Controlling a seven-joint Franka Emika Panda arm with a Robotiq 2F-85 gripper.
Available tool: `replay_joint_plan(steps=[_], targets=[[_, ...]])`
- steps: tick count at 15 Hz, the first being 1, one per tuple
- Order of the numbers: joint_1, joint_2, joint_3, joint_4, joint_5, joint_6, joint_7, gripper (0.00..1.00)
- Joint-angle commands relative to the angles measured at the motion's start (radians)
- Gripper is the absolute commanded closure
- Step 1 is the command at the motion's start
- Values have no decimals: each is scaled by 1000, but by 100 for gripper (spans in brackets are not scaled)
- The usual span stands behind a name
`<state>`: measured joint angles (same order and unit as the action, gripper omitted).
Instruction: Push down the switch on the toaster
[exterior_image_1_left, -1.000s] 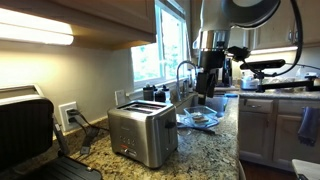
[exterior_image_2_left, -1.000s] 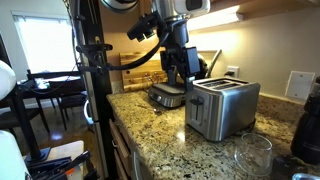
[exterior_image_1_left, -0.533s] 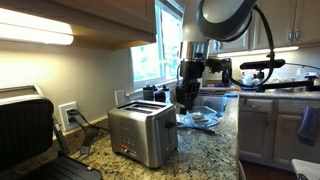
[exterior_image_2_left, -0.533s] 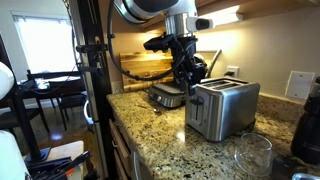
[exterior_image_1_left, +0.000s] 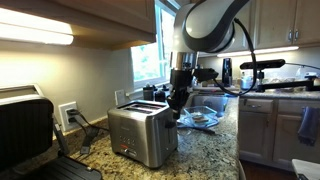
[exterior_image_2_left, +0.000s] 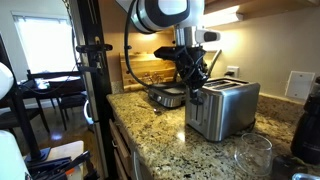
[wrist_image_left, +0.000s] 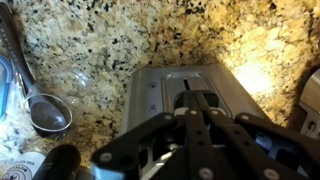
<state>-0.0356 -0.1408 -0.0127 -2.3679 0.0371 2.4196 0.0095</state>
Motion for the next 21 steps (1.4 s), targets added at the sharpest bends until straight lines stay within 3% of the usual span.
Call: replay_joint_plan(steps=[1, 5, 17, 21], targets=[[15, 37, -12, 11, 68, 21, -39, 98], [21, 75, -10, 1, 147, 98, -132, 99], [-7, 240, -8, -56, 198, 277, -314, 98], [-9, 212, -10, -31, 197, 215, -306, 98]])
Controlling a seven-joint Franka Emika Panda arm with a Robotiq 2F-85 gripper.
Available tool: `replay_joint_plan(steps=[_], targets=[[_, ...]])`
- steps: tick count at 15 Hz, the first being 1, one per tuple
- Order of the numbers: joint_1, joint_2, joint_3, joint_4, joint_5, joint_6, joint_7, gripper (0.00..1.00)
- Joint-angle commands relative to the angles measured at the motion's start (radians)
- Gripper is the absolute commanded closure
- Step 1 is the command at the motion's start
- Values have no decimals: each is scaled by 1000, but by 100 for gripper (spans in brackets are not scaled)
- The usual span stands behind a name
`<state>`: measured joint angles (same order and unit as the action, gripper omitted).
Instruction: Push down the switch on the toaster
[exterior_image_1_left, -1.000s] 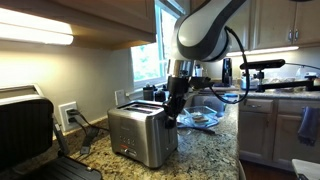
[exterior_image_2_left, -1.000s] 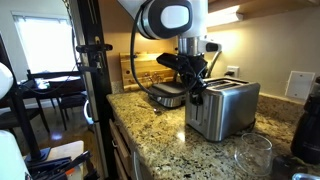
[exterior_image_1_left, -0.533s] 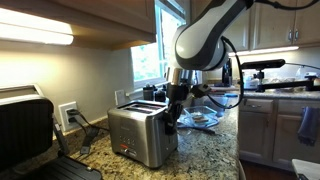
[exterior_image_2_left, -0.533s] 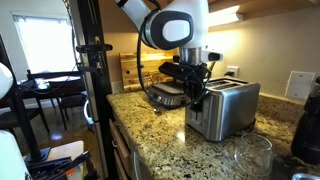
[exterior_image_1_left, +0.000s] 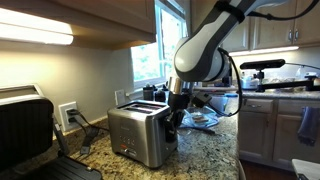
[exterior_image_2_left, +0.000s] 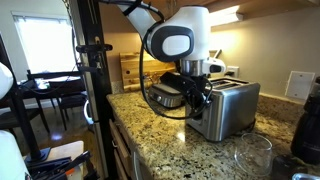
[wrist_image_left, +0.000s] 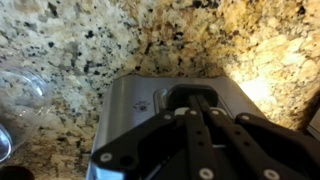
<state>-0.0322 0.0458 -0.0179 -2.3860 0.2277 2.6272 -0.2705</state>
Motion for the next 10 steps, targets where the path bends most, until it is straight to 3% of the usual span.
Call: replay_joint_plan(steps=[1, 10], targets=[[-11, -3, -6, -10, -13, -22, -4, 98], [-3, -264, -12, 25, -171, -345, 86, 97]])
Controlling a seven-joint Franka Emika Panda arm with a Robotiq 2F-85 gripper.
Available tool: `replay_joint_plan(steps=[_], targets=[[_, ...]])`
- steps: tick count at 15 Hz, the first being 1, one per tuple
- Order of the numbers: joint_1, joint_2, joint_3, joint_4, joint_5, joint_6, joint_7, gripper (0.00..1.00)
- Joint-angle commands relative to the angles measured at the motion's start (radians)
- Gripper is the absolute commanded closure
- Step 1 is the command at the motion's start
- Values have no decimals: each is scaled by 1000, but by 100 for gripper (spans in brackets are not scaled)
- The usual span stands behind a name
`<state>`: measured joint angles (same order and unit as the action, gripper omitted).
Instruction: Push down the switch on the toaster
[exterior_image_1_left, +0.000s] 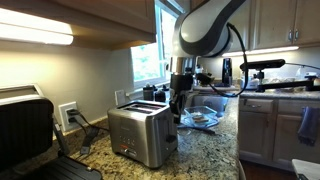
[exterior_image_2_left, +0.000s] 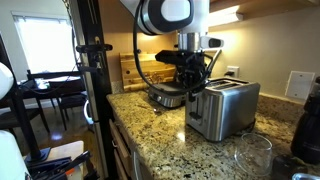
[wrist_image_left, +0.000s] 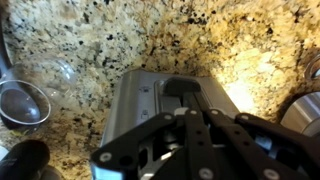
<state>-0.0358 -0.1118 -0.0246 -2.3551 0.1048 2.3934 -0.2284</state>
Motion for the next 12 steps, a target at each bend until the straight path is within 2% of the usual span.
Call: replay_joint_plan(steps=[1, 2, 3, 6, 10, 11, 12], targets=[[1, -134, -4, 0, -61, -148, 54, 97], [0, -156, -3, 5, -76, -176, 64, 91], [1, -178, -4, 9, -81, -206, 60, 72], [2, -221, -7, 14, -94, -274, 64, 56], [0, -241, -13, 14, -103, -304, 64, 30], [11, -205, -16, 29, -84, -271, 45, 49], [10, -205, -17, 29, -85, -273, 44, 41]])
